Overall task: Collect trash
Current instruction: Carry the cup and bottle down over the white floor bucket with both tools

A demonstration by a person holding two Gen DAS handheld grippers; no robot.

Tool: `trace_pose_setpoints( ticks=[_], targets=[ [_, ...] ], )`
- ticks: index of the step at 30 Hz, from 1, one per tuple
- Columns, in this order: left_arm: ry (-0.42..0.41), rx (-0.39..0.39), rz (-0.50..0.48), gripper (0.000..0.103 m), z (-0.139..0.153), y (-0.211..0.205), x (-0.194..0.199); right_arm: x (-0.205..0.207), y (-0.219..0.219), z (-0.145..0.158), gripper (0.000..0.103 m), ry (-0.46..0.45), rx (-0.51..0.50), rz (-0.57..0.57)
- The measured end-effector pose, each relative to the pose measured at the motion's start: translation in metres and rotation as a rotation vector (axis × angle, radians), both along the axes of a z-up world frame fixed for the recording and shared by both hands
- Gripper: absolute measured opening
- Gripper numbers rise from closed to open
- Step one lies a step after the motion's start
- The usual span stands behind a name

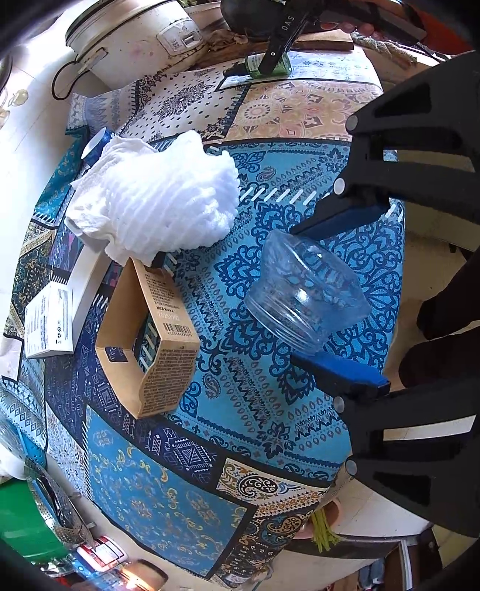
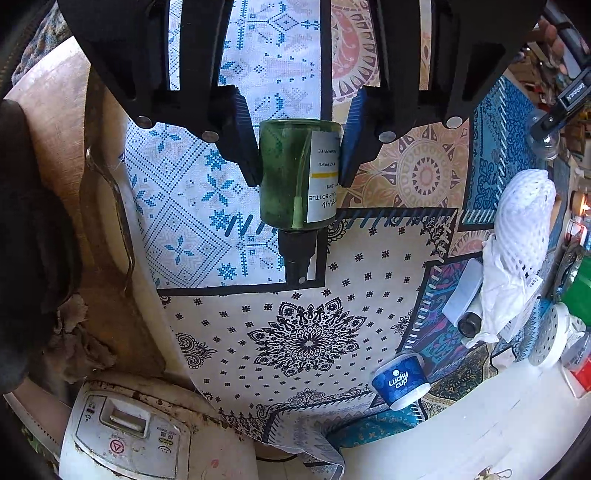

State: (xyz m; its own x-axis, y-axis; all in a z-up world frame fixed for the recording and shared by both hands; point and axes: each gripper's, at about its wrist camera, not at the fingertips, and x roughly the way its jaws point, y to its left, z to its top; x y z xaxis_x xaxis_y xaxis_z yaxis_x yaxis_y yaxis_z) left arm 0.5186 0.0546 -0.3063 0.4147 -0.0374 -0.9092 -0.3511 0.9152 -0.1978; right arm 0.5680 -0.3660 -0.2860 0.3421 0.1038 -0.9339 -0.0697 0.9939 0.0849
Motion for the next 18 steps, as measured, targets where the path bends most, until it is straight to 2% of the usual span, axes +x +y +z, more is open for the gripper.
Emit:
trace_pose_setpoints(
  ticks=[10, 18],
  targets=[
    [-0.079, 0.023, -0.021, 0.059, 0.029, -0.013, -0.01, -0.023, 0.013, 0.019, 0.038, -0.045, 0.044, 0.031],
    [-0.175, 0.042, -0.065, 0.059, 0.071, -0.02, -0.03, -0.061, 0.044, 0.051, 0.038, -0.119, 0.085, 0.078]
  ],
)
